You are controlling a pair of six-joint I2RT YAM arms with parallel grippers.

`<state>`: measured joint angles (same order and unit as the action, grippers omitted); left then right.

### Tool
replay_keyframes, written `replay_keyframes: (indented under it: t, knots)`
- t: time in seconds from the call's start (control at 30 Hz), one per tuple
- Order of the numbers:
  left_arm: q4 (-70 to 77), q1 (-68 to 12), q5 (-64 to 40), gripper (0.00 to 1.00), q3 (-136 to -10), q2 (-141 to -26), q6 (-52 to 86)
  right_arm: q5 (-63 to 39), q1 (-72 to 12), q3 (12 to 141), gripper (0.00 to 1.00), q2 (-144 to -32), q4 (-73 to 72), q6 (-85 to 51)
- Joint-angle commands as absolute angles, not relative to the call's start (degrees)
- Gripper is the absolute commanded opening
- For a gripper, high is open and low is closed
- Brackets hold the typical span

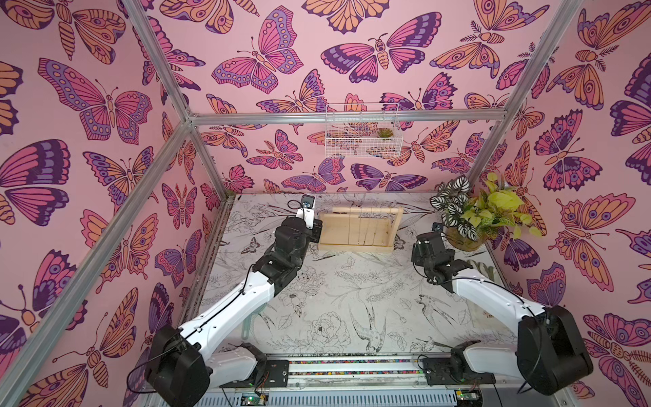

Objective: Take the necklace off the jewelry display stand
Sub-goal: Take off the necklace from the stand.

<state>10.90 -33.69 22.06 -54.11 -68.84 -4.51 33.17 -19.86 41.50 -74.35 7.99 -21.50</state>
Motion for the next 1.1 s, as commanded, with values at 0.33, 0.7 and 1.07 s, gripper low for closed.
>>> replay_keyframes:
  t: [0.33, 0.7, 1.07]
  knots:
    - [3.7, -36.8, 20.0, 0.00, -47.5, -61.0, 1.0, 21.9, -19.6, 38.0, 0.85, -65.5, 12.1, -22.3]
    - [1.6, -37.2, 17.3, 0.00, -45.5, -56.6, 2.6, 8.2, -22.2, 34.3, 0.81, -56.7, 9.9, -21.5]
    - [1.0, -37.2, 16.0, 0.00, -45.2, -55.3, 2.5, 1.1, -25.4, 32.8, 0.80, -56.0, 6.0, -21.7]
